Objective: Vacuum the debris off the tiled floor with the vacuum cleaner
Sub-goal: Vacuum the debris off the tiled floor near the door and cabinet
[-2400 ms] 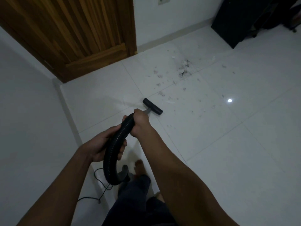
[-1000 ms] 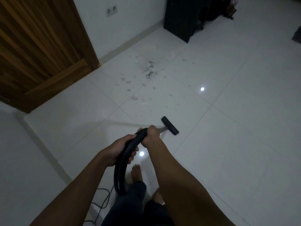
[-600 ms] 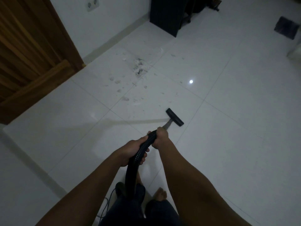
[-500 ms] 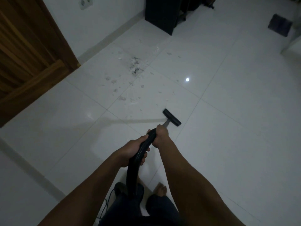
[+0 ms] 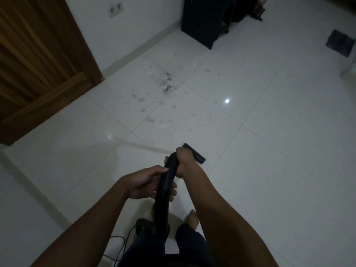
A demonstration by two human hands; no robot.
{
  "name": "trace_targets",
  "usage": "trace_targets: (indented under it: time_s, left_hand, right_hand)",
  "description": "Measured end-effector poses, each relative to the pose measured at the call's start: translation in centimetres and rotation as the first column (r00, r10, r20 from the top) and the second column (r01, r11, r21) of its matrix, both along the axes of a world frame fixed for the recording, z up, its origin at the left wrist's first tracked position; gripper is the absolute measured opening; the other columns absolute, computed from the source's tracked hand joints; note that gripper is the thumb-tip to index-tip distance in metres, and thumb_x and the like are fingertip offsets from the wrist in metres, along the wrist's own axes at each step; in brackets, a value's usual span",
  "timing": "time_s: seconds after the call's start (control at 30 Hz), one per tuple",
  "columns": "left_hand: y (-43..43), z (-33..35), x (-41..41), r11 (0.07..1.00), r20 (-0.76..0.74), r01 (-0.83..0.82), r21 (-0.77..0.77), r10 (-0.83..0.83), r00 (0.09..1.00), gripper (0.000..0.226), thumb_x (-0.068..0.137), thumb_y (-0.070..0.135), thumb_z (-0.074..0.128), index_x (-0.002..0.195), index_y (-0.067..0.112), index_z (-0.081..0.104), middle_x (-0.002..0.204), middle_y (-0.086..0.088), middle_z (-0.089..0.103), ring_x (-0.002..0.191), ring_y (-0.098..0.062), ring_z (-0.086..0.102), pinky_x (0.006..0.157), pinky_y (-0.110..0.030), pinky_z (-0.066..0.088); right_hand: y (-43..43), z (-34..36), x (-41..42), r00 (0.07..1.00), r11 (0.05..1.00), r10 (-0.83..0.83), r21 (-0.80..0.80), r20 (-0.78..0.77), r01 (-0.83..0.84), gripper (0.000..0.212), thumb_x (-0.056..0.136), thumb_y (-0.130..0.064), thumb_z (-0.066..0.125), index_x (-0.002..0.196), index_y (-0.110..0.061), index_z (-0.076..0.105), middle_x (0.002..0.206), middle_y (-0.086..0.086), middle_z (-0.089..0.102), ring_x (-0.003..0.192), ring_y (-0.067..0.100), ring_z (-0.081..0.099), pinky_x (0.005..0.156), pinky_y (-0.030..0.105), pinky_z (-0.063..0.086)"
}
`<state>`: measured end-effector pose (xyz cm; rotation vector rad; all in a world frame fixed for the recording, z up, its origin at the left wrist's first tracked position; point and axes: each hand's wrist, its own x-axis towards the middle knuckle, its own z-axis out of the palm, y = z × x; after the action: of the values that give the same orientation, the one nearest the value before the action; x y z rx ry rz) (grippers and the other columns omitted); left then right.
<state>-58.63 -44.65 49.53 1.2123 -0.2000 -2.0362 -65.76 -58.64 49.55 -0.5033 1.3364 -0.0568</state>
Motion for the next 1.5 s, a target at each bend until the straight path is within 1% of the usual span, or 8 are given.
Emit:
trace_targets:
  time_s: [0.2, 0.33, 0.43, 0.53, 0.7, 0.93, 1.13, 1.5]
  left_hand:
    - [5.3, -0.3, 1.3, 0.998, -0.090, 0.045, -0.045, -0.049, 0.995, 0.068, 0.062, 0.050, 0.082, 0.106, -0.001, 0.074, 0.110, -0.023, 0.071, 0.103, -0.035, 0.067, 0.110, -0.053, 0.033]
    - [8.8, -0.6, 0.8, 0.993, -0.153, -0.113, -0.046, 0.105, 0.983, 0.061, 0.063, 0.042, 0.084, 0.103, -0.003, 0.074, 0.107, -0.020, 0.073, 0.099, -0.035, 0.068, 0.114, -0.062, 0.021]
    - [10.5, -0.5, 0.4, 0.976, -0.154, -0.215, -0.022, 0.209, 0.966, 0.060, 0.061, 0.039, 0.087, 0.102, -0.003, 0.074, 0.105, -0.021, 0.073, 0.096, -0.036, 0.069, 0.112, -0.059, 0.026]
    - [11.0, -0.4, 0.0, 0.961, -0.109, -0.276, 0.007, 0.275, 0.955, 0.064, 0.066, 0.043, 0.085, 0.107, -0.005, 0.071, 0.108, -0.025, 0.070, 0.100, -0.041, 0.067, 0.113, -0.062, 0.025]
    - [10.3, -0.1, -1.0, 0.946, 0.020, -0.320, 0.053, 0.319, 0.948, 0.076, 0.063, 0.056, 0.081, 0.109, -0.003, 0.069, 0.110, -0.025, 0.069, 0.101, -0.036, 0.068, 0.099, -0.049, 0.043]
    - [9.8, 0.2, -0.5, 0.937, 0.034, -0.346, 0.055, 0.344, 0.938, 0.076, 0.061, 0.053, 0.082, 0.111, -0.004, 0.067, 0.106, -0.023, 0.069, 0.096, -0.036, 0.069, 0.094, -0.047, 0.048]
    - [7.5, 0.4, -0.8, 0.932, 0.075, -0.350, 0.093, 0.344, 0.936, 0.066, 0.089, 0.053, 0.053, 0.121, -0.004, 0.064, 0.115, -0.024, 0.069, 0.105, -0.034, 0.067, 0.087, -0.039, 0.053]
    - [5.5, 1.1, 1.2, 0.946, 0.009, -0.308, 0.098, 0.309, 0.951, 0.066, 0.091, 0.052, 0.052, 0.124, -0.005, 0.062, 0.118, -0.026, 0.067, 0.106, -0.036, 0.067, 0.094, -0.044, 0.053]
  right_hand:
    - [5.3, 1.6, 1.4, 0.992, 0.985, 0.125, 0.114, 0.033, -0.128, 0.020, 0.102, -0.019, 0.041, 0.116, -0.007, 0.044, 0.090, 0.017, 0.052, 0.059, 0.024, 0.052, 0.052, 0.033, 0.050]
    - [8.2, 2.0, 2.4, 0.966, 0.957, 0.250, 0.132, 0.065, -0.257, 0.027, 0.102, -0.021, 0.042, 0.126, -0.008, 0.043, 0.091, 0.016, 0.051, 0.060, 0.024, 0.053, 0.050, 0.032, 0.050]
    - [9.5, 1.9, 3.3, 0.938, 0.929, 0.341, 0.130, 0.058, -0.346, 0.022, 0.102, -0.021, 0.042, 0.119, -0.006, 0.043, 0.089, 0.016, 0.051, 0.063, 0.024, 0.053, 0.055, 0.035, 0.051]
    - [9.6, 1.5, 3.9, 0.905, 0.898, 0.423, 0.113, 0.049, -0.426, 0.019, 0.103, -0.019, 0.040, 0.117, -0.006, 0.040, 0.088, 0.016, 0.050, 0.064, 0.024, 0.053, 0.057, 0.035, 0.051]
    - [8.8, 0.2, 4.3, 0.878, 0.877, 0.478, 0.058, -0.012, -0.477, 0.030, 0.102, -0.018, 0.037, 0.130, -0.006, 0.040, 0.086, 0.015, 0.052, 0.060, 0.023, 0.055, 0.047, 0.031, 0.051]
    - [8.0, 0.5, 4.7, 0.877, 0.874, 0.481, 0.067, 0.018, -0.481, 0.016, 0.103, -0.017, 0.039, 0.109, -0.002, 0.040, 0.082, 0.018, 0.053, 0.062, 0.025, 0.055, 0.056, 0.036, 0.052]
    - [6.1, 0.1, 5.6, 0.793, 0.794, 0.608, 0.029, -0.028, -0.608, 0.020, 0.103, -0.018, 0.037, 0.113, 0.000, 0.039, 0.081, 0.019, 0.054, 0.063, 0.024, 0.055, 0.056, 0.034, 0.052]
    - [4.2, -0.1, 7.5, 0.708, 0.710, 0.703, 0.012, -0.067, -0.704, 0.018, 0.103, -0.018, 0.040, 0.113, -0.003, 0.041, 0.083, 0.017, 0.054, 0.061, 0.022, 0.055, 0.050, 0.030, 0.052]
